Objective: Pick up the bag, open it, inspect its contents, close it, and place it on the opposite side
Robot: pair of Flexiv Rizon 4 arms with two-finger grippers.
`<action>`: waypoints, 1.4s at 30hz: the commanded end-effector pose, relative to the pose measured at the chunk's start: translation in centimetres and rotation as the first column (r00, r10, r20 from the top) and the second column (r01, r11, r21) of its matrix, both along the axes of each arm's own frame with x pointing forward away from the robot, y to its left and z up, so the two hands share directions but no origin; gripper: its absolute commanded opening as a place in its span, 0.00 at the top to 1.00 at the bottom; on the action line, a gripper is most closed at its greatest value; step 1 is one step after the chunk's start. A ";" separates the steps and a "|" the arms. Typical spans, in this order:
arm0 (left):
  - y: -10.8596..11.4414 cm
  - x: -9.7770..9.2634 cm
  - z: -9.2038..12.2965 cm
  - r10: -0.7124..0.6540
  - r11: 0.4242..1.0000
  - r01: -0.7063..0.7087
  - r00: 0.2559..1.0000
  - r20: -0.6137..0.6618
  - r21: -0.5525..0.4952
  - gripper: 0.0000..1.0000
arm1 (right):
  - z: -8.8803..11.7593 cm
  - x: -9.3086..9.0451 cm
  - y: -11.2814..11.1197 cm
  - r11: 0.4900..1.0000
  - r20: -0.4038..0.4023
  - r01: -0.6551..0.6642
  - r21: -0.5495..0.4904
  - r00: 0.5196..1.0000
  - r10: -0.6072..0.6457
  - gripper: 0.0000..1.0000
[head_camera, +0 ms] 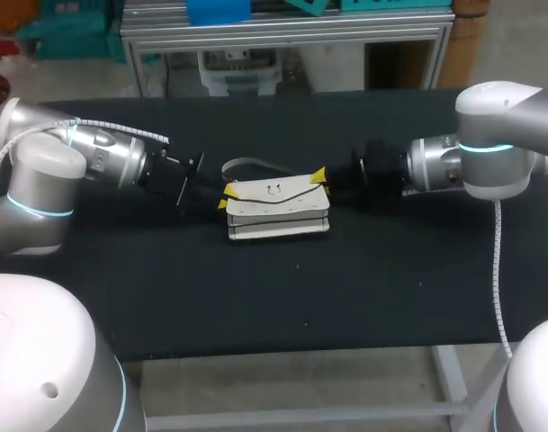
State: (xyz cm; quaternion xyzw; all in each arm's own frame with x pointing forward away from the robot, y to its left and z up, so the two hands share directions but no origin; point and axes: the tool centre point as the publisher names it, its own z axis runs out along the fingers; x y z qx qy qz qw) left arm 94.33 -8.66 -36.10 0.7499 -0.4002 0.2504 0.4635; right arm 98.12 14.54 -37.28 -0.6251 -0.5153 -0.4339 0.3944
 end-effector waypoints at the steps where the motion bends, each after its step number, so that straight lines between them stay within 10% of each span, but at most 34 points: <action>1: -0.3 -0.3 0.0 0.007 1.000 -0.007 1.000 0.002 0.004 0.49 | 0.1 0.0 -0.1 1.000 -0.001 0.002 -0.007 1.000 -0.002 1.00; 3: -0.3 -0.4 0.0 0.007 1.000 -0.007 1.000 0.002 0.005 0.12 | -0.1 0.0 -0.1 1.000 -0.022 -0.011 -0.014 1.000 0.011 1.00; 4: -0.3 -0.4 0.1 0.008 1.000 -0.008 1.000 0.003 0.005 0.02 | -0.1 0.0 -0.2 1.000 -0.021 -0.002 -0.015 1.000 0.002 0.75; 5: -0.3 -0.5 0.2 0.008 1.000 -0.008 1.000 0.004 0.005 0.00 | -0.1 -0.1 -0.2 1.000 -0.021 -0.003 -0.016 1.000 0.003 0.20; 6: -0.3 -0.5 0.3 0.009 1.000 -0.009 1.000 0.006 0.006 0.00 | 0.0 -0.2 -0.2 1.000 -0.020 -0.003 -0.017 1.000 0.002 0.00; 19: 2.0 -1.8 1.9 -0.020 0.998 0.014 0.992 0.126 0.054 0.00 | 0.9 -1.6 -0.7 1.000 -0.010 -0.006 -0.015 1.000 0.005 0.00; 22: 2.7 -1.8 2.2 -0.053 0.996 0.040 0.985 0.165 0.078 0.00 | 0.9 -1.8 -0.5 1.000 -0.009 -0.014 -0.016 1.000 0.013 0.24; 42: 5.8 -0.5 3.0 -0.084 0.987 0.058 0.982 0.172 0.149 0.00 | 0.4 -3.3 0.2 0.996 -0.038 -0.072 -0.051 0.997 0.070 0.75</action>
